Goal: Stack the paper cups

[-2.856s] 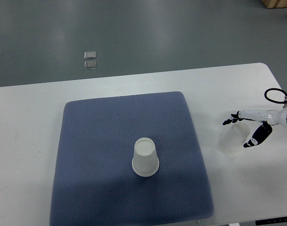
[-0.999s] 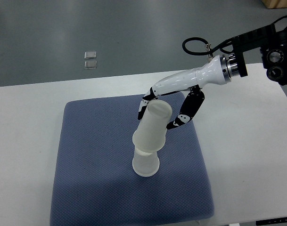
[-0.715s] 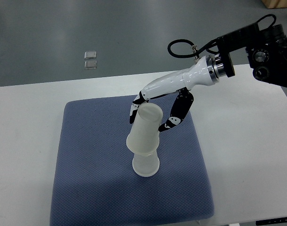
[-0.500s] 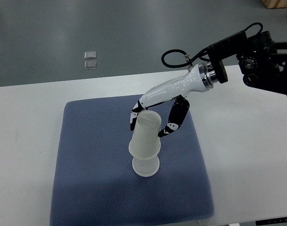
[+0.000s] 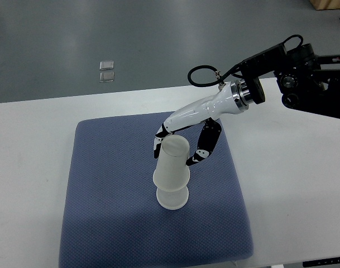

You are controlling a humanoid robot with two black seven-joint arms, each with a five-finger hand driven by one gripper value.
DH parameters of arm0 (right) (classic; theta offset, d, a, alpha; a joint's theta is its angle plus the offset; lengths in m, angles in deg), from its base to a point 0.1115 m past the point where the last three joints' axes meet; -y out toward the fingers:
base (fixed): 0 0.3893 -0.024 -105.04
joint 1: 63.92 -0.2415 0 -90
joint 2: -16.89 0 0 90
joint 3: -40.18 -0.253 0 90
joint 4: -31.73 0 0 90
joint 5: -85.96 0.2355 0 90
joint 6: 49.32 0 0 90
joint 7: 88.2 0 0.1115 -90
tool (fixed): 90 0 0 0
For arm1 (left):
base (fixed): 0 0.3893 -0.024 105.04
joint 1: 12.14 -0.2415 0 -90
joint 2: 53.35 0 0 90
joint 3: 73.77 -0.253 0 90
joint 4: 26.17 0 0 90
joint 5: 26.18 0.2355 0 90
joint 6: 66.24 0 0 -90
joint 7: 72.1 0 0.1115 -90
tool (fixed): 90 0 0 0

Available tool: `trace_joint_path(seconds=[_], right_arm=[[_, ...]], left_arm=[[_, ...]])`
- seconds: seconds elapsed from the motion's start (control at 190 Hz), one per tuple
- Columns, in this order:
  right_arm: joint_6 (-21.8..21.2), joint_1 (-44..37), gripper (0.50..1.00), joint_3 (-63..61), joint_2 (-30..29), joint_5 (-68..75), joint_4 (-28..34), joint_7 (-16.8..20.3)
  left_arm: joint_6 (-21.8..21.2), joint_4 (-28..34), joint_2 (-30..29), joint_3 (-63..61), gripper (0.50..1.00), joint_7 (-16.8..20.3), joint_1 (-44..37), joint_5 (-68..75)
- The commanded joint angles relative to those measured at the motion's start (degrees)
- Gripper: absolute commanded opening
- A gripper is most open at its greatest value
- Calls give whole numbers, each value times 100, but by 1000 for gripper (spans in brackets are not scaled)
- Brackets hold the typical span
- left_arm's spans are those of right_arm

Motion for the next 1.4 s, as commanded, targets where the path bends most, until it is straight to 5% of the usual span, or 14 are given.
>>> trace_joint_path(seconds=[0.0, 0.079, 0.358, 0.531, 0.721, 0.926, 1.162, 1.394], right_arm=[[37, 1, 790, -9, -47, 17, 1, -8], [11, 19, 919, -9, -47, 53, 1, -16], [-59, 19, 921, -61, 6, 299, -113, -16], [-42, 177, 919, -53, -11, 1723, -764, 10], [-15, 573, 919, -53, -38, 4017, -1651, 827], [634, 1152, 919, -61, -284, 6108, -2108, 1425], [1452, 1706, 919, -105, -670, 8041, -2398, 1557], [1619, 2234, 919, -650, -899, 9422, -2583, 1601]], left_arm=[[0, 0, 0, 4, 1000, 0, 0, 0], [0, 0, 0, -5, 1000, 0, 0, 0], [0, 0, 0, 4, 1000, 0, 0, 0], [0, 0, 0, 4, 1000, 0, 0, 0], [0, 0, 0, -5, 1000, 0, 0, 0], [0, 0, 0, 4, 1000, 0, 0, 0], [0, 0, 0, 4, 1000, 0, 0, 0], [0, 0, 0, 4, 1000, 0, 0, 0]])
